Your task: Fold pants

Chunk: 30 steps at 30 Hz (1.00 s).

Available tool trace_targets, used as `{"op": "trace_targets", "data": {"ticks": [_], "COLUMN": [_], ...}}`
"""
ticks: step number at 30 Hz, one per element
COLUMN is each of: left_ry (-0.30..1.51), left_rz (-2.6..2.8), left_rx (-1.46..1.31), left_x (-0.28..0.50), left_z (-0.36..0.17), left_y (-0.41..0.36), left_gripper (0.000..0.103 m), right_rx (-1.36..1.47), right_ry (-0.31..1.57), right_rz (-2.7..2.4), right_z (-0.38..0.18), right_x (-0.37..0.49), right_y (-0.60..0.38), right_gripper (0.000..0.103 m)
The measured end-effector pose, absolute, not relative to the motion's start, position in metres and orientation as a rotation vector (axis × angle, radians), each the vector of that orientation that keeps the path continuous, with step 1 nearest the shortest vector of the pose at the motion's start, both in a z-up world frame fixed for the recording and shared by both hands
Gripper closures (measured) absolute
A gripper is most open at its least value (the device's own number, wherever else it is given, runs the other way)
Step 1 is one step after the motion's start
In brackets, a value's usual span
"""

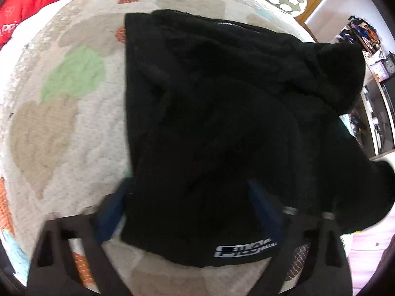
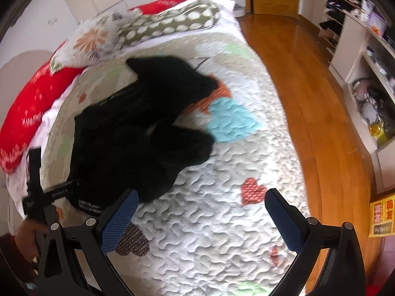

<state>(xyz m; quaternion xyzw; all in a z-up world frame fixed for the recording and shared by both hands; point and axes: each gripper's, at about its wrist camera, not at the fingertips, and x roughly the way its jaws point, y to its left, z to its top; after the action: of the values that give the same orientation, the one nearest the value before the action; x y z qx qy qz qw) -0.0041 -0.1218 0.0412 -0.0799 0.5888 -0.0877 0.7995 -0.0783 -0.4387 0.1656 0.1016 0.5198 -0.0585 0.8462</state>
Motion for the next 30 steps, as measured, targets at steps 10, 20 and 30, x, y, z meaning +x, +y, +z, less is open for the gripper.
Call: {"op": "trace_targets", "data": {"ticks": [10, 20, 30], "left_ry": [1.261, 1.228, 1.218], "left_rz": [-0.256, -0.262, -0.231], "left_rx": [-0.19, -0.157, -0.142], "left_x": [-0.027, -0.037, -0.05], "left_z": [0.083, 0.103, 0.125], "left_y": [-0.089, -0.07, -0.029], "left_gripper": [0.068, 0.068, 0.069], "right_rx": [0.178, -0.012, 0.247], "right_ry": [1.149, 1.283, 1.193], "right_rz": [-0.006, 0.205, -0.04], "right_z": [0.128, 0.066, 0.134], "right_x": [0.02, 0.052, -0.049], "right_y": [-0.448, -0.406, -0.455], "right_gripper": [0.001, 0.074, 0.087]}}
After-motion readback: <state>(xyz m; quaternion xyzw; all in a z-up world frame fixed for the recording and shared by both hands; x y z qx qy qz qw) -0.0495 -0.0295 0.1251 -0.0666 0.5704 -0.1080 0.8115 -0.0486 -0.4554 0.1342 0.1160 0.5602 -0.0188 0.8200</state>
